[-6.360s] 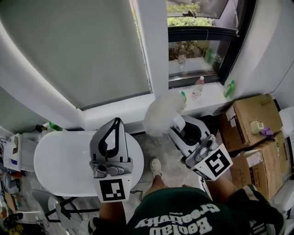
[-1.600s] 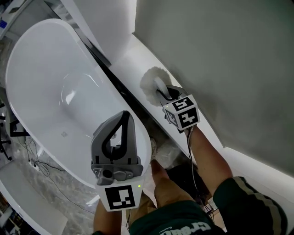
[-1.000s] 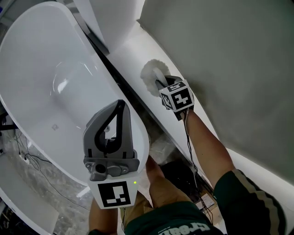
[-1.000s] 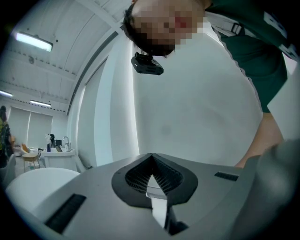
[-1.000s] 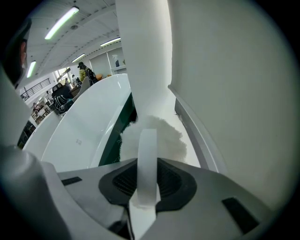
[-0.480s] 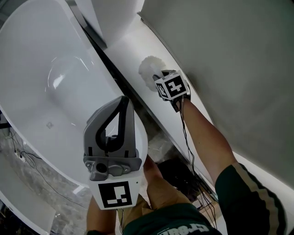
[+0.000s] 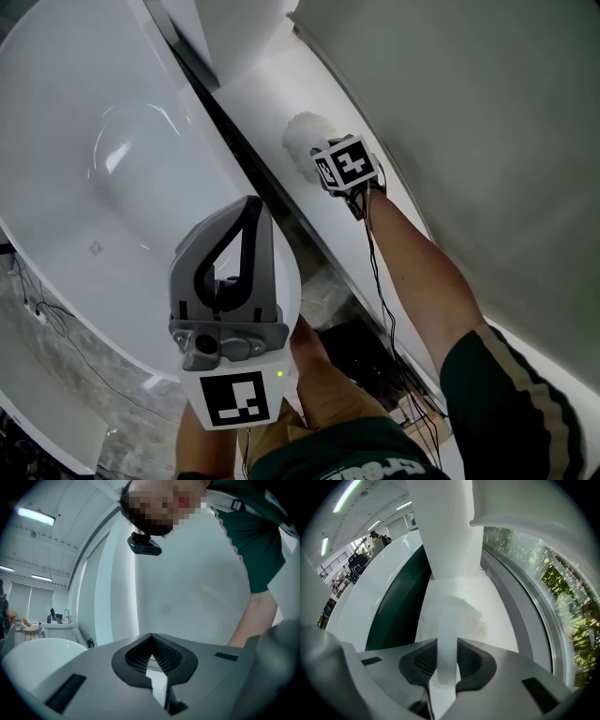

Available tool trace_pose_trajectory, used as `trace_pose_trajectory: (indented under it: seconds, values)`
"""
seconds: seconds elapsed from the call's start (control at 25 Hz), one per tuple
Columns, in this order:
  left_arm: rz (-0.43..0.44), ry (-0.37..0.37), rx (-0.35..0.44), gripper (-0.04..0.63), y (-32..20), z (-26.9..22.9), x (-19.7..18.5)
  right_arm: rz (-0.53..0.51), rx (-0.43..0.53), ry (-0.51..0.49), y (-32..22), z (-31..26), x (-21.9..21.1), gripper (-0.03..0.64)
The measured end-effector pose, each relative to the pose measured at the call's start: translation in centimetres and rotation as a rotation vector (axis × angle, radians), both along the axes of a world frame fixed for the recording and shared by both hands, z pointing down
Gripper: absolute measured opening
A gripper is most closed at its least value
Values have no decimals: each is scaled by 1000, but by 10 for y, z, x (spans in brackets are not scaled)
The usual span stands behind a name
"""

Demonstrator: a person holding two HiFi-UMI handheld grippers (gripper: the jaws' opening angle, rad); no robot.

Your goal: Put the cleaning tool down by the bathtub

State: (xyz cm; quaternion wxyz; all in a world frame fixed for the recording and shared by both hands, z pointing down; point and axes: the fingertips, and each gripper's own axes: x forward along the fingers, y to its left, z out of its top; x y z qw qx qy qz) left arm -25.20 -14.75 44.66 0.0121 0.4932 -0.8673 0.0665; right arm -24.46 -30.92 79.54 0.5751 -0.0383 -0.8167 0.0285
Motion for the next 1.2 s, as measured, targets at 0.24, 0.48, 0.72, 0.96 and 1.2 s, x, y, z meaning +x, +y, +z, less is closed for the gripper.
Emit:
trace_pose_trajectory:
  seconds: [0.24, 0.48, 0.72, 0.96, 1.2]
  values:
    - [-16, 23, 0, 9, 6, 8, 1, 7, -7, 36, 1, 12, 0, 92]
    - [-22, 29, -1, 9, 7, 14, 2, 19, -19, 59, 1, 20, -7, 92]
    - [-35, 39, 1, 9, 10, 17, 2, 48, -48, 41, -1, 24, -9, 92]
    - [-42, 57, 2, 9, 10, 19, 2, 73, -73, 6, -3, 22, -10, 92]
    - [-44, 64, 12, 9, 10, 16, 2, 107, -107, -12, -5, 23, -9, 92]
